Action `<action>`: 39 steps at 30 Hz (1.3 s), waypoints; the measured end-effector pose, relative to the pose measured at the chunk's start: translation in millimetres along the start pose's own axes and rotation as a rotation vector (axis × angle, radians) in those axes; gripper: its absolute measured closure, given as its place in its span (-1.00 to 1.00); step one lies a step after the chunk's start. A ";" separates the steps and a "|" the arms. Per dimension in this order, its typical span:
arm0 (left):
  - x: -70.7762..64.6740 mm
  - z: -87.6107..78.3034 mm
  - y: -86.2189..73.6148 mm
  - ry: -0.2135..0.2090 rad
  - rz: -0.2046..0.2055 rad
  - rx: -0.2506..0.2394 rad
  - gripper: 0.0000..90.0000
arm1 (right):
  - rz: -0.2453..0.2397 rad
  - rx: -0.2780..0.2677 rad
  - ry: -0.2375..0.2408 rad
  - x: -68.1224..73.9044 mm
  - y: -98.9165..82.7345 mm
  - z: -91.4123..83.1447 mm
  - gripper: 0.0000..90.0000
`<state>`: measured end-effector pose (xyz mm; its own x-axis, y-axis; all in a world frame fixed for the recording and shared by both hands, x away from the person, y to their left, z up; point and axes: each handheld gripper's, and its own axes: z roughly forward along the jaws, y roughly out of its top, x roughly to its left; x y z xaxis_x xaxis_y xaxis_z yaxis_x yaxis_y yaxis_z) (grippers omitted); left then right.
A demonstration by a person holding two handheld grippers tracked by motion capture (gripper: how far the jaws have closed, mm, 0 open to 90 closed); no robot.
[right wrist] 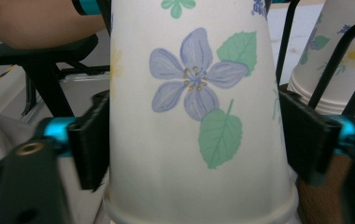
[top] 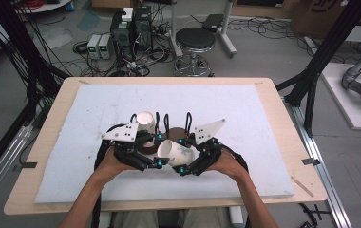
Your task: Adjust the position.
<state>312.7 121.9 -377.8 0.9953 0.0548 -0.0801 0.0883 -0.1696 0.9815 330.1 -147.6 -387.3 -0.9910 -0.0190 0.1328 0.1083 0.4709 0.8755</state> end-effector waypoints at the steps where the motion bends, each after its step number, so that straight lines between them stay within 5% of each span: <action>1: -0.1 -0.1 0.1 0.000 0.004 0.003 -0.20 | -0.001 0.001 0.005 0.0 0.1 -0.2 -0.46; 11: -0.8 0.5 -1.2 0.002 0.018 -0.003 -0.22 | -0.022 0.005 0.006 1.1 0.4 -1.6 -0.34; 14: -1.2 1.7 -1.9 0.019 0.016 -0.016 -0.68 | -0.021 0.012 0.008 1.4 0.2 -1.5 -0.34; 16: -0.6 1.1 -2.8 0.030 0.008 -0.028 -0.81 | -0.016 0.021 0.009 1.6 0.1 -1.7 -0.34; 26: -2.3 -5.9 -3.8 0.061 -0.005 0.015 -0.85 | 0.002 0.040 0.004 1.2 -0.7 -3.3 -0.34; 28: -3.0 -5.3 -3.0 0.064 -0.011 0.048 -0.85 | 0.007 0.050 0.005 1.5 -0.6 -3.4 -0.34; 30: -5.0 -4.8 2.0 0.075 0.008 0.149 -0.85 | 0.005 0.092 -0.003 3.9 1.2 -3.5 -0.34; 35: -7.3 -2.9 10.2 0.066 0.036 0.280 -0.85 | -0.001 0.185 -0.038 7.7 8.6 -3.8 -0.34; 39: -8.4 2.3 16.6 0.050 0.035 0.441 -0.85 | -0.014 0.323 -0.072 11.9 21.8 -2.7 -0.34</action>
<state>305.9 116.3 -361.2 0.9958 0.0870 -0.0290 0.0739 -0.5748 0.8149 320.9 -139.9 -365.4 -0.9965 0.0290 0.0786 0.0750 0.7269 0.6826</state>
